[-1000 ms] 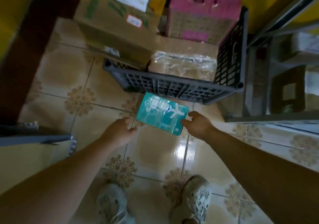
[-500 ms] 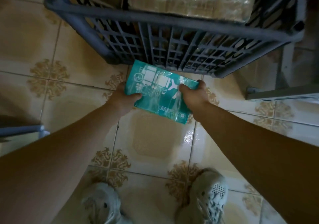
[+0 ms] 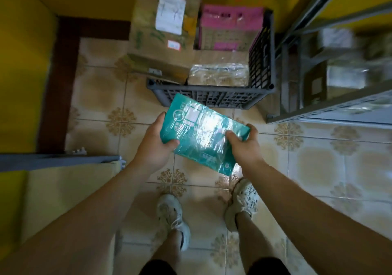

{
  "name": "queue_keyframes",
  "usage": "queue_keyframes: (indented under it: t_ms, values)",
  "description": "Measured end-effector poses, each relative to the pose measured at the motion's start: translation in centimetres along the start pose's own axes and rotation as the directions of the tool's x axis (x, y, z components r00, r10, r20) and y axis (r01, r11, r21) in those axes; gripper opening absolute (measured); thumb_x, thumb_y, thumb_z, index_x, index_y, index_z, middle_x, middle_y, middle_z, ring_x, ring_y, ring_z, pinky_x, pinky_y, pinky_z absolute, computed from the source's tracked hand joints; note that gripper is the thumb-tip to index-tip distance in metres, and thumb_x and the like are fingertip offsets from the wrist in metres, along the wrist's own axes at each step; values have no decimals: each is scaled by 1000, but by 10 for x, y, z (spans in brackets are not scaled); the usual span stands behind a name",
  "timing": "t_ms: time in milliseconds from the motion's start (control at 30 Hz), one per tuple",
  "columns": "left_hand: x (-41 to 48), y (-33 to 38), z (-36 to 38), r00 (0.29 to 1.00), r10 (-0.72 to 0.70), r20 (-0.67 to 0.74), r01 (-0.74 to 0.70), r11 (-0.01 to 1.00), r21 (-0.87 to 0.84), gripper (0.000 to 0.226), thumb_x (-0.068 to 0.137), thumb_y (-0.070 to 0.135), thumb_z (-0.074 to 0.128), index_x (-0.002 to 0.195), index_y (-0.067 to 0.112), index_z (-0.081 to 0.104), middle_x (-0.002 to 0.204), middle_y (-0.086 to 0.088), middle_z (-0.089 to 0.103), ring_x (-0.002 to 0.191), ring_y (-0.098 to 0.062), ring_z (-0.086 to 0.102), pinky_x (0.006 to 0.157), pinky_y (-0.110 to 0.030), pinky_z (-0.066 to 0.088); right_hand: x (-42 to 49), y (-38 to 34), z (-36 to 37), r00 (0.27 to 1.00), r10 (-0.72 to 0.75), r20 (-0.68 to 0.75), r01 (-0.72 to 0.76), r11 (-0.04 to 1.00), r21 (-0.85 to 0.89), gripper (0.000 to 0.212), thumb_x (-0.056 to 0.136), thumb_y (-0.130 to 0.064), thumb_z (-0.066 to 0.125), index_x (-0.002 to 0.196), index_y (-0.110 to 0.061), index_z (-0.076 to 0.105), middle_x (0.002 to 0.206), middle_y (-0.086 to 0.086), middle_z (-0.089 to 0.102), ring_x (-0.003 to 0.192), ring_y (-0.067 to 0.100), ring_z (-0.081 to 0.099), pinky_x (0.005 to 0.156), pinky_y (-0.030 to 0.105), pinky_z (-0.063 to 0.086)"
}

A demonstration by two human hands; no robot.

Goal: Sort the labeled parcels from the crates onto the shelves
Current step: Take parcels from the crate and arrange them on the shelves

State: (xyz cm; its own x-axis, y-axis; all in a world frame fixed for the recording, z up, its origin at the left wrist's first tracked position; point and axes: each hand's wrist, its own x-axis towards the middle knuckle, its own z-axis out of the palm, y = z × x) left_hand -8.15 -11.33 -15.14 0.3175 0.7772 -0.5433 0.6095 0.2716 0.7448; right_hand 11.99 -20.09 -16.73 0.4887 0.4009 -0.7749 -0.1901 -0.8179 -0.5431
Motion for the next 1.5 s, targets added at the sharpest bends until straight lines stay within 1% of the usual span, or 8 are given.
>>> queue_keyframes:
  t_ms: [100, 400, 533, 733, 867, 1067, 1333, 1500]
  values:
    - [-58, 62, -39, 998, 40, -41, -38, 998, 49, 65, 86, -1, 65, 127, 39, 35, 107, 30, 47, 88, 24, 50, 73, -1, 40, -89, -40, -29, 995, -85, -42, 87, 995, 55, 51, 99, -30, 59, 141, -31, 30, 86, -11, 54, 70, 4, 54, 59, 21, 48]
    - [-207, 210, -110, 976, 188, -106, -186, 982, 29, 72, 80, 52, 66, 138, 38, 26, 131, 3, 47, 110, -17, 57, 80, -39, 57, -274, -120, -109, 926, -305, -221, 348, 918, 191, 36, 97, -48, 52, 119, -25, 35, 121, 5, 52, 99, 20, 58, 85, 38, 50]
    - [-265, 263, -108, 898, 313, -309, -318, 948, 36, 33, 97, 39, 50, 120, 18, 40, 100, 5, 52, 84, -7, 54, 57, -13, 42, -319, -137, -151, 869, -436, -235, 485, 847, 220, 38, 98, -33, 59, 128, -20, 39, 113, 2, 54, 86, 11, 62, 59, 23, 52]
    - [-328, 314, -93, 874, 341, -345, -384, 921, -63, 55, 92, 26, 63, 139, 29, 34, 115, 2, 54, 92, -12, 59, 77, -31, 50, -374, -147, -226, 810, -573, -126, 583, 760, 288, 71, 93, -12, 64, 149, -35, 28, 123, 0, 50, 95, 20, 61, 69, 33, 58]
    - [-362, 342, -81, 860, 465, -211, -475, 880, 3, 75, 91, 7, 62, 145, 44, 26, 126, 9, 43, 109, -13, 50, 71, -21, 49, -409, -150, -261, 764, -628, -149, 641, 715, 279, 40, 94, -36, 64, 132, -34, 50, 129, 1, 50, 105, 24, 59, 80, 43, 59]
    - [-393, 375, -67, 756, 571, -320, -611, 791, -31, 17, 100, 27, 48, 116, 31, 43, 119, 3, 48, 88, -3, 55, 57, -12, 48, -443, -150, -282, 679, -645, -352, 723, 670, 168, 21, 97, -38, 59, 110, -24, 51, 114, 5, 58, 92, 21, 62, 65, 33, 53]
    - [-404, 384, -94, 717, 652, -246, -685, 725, -72, 75, 88, 1, 63, 147, 31, 27, 133, 13, 38, 125, -12, 44, 79, -27, 57, -478, -142, -286, 680, -671, -295, 733, 624, 270, 69, 90, -1, 64, 140, -39, 35, 100, -9, 61, 83, 12, 67, 54, 23, 53]
    - [-401, 370, -96, 755, 629, -186, -653, 748, -118, 62, 93, 27, 62, 145, 38, 30, 132, 7, 36, 115, -14, 51, 66, -24, 58, -487, -134, -272, 796, -499, -343, 606, 664, 439, 66, 75, -68, 69, 120, -24, 46, 112, 4, 64, 97, 27, 68, 84, 51, 57]
